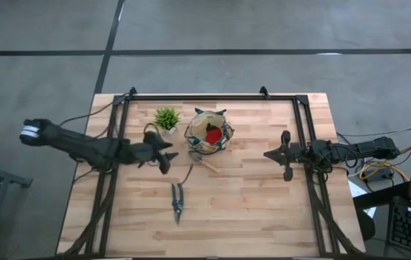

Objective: Pick & Place Garden tools in Gardening bag
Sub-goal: Put the green shear scissors into the white gardening bag

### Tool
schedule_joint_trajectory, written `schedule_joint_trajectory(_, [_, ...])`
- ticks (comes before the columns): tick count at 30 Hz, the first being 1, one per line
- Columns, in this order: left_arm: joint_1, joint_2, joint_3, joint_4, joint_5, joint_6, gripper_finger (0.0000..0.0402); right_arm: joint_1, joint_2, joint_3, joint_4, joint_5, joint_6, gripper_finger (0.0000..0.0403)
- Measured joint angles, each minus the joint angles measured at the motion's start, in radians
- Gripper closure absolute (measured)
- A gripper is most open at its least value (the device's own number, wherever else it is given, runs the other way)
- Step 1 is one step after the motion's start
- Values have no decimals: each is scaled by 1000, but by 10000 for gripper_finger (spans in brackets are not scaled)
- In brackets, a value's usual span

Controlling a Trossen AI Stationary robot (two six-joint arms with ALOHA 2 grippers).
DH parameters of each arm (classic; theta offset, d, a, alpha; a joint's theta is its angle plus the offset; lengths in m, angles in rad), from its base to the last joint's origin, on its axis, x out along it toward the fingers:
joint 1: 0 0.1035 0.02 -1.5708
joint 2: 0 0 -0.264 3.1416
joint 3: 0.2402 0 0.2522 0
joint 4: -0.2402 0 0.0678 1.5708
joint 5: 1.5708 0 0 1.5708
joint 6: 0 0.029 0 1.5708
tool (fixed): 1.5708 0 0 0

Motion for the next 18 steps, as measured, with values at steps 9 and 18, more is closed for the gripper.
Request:
schedule_joint_trajectory(9, [14,239,49,-64,131,-66,164,0,9,0,0,1,-1,390])
schedule_joint_trajectory(18, [27,451,59,173,112,-74,165,0,15,0,0,-1,0,390])
